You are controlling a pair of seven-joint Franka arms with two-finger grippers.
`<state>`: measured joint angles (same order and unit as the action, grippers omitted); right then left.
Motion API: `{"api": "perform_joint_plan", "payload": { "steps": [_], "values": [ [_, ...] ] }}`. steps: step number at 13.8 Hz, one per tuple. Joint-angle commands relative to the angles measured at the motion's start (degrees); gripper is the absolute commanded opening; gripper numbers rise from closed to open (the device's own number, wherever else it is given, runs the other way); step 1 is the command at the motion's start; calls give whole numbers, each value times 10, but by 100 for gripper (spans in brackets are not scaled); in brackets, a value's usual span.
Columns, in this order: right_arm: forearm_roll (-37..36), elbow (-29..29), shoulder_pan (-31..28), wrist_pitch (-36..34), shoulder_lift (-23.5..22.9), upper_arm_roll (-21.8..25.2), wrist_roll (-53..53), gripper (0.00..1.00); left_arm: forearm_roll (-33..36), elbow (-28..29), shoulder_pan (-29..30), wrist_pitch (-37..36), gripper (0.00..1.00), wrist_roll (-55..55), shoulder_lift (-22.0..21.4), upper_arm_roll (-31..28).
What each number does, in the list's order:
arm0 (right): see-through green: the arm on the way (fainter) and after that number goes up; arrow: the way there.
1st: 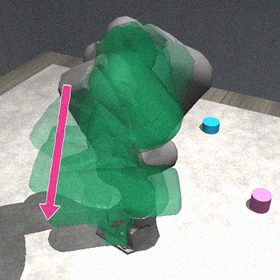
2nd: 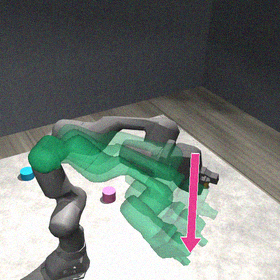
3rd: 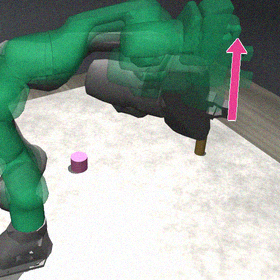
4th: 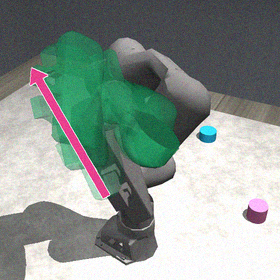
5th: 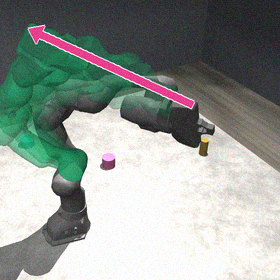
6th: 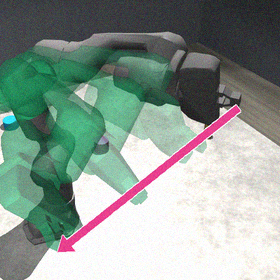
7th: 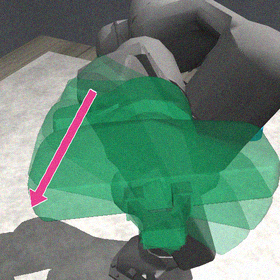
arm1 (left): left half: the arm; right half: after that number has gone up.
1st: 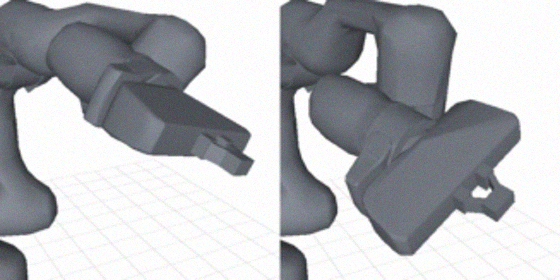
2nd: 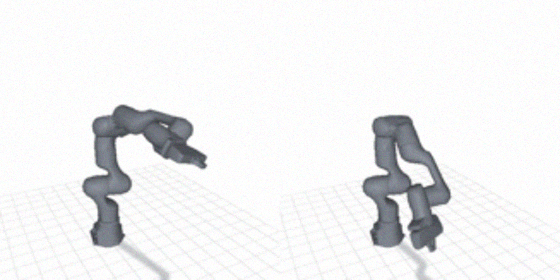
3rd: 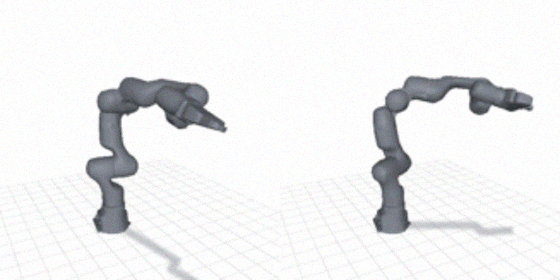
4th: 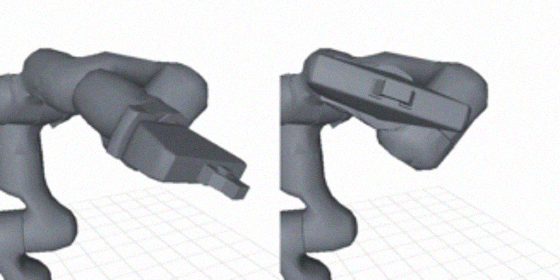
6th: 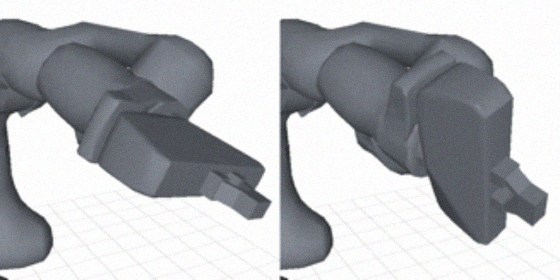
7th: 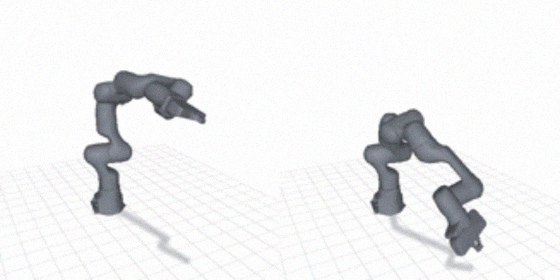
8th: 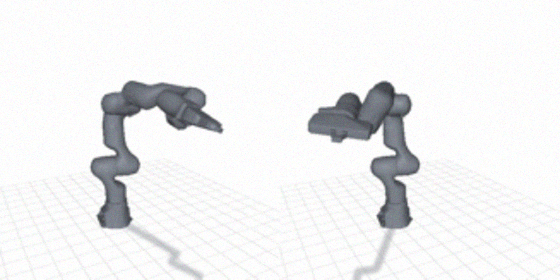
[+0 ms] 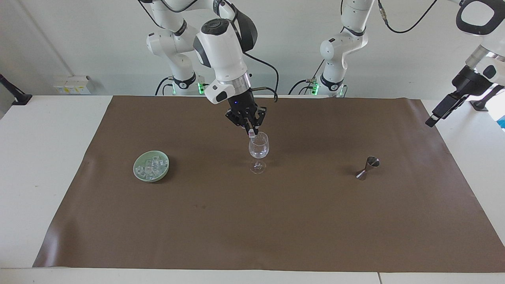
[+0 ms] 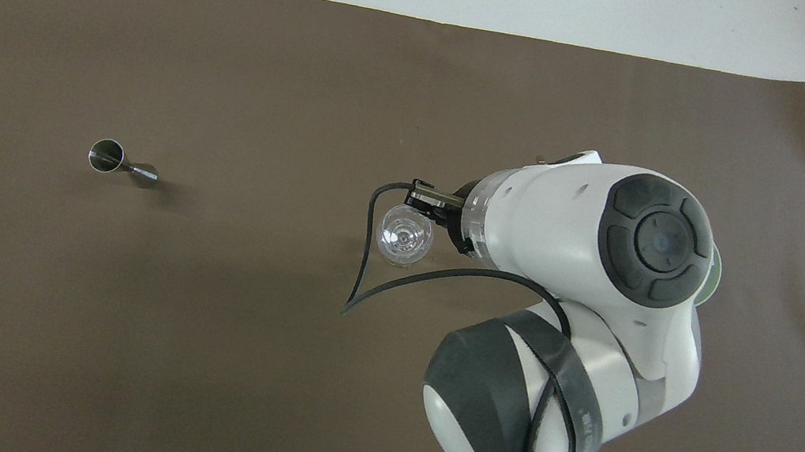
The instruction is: Pour wine and add ice with both arms
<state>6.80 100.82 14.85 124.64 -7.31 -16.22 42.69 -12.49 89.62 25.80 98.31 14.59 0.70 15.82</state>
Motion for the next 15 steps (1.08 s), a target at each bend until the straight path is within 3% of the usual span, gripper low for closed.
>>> {"api": "perform_joint_plan", "payload": {
  "steps": [1,4,9,12,15],
  "values": [
    [10,11,2,16,-2,-1,11,0,13,2,-7,-9,100,-95,-14,-8],
    [10,39,12,39,-2,-1,11,0,49,-1,-73,-19,100,-136,-25,-57],
    [10,44,13,42,-2,-2,11,0,64,-58,-173,-92,100,-214,-22,-142],
    [10,44,18,47,-2,-1,13,7,65,-84,-246,-135,100,-214,-18,-212],
    [10,46,22,49,-2,-2,19,15,94,-119,-274,-179,100,-215,-5,-222]
  ]
}}
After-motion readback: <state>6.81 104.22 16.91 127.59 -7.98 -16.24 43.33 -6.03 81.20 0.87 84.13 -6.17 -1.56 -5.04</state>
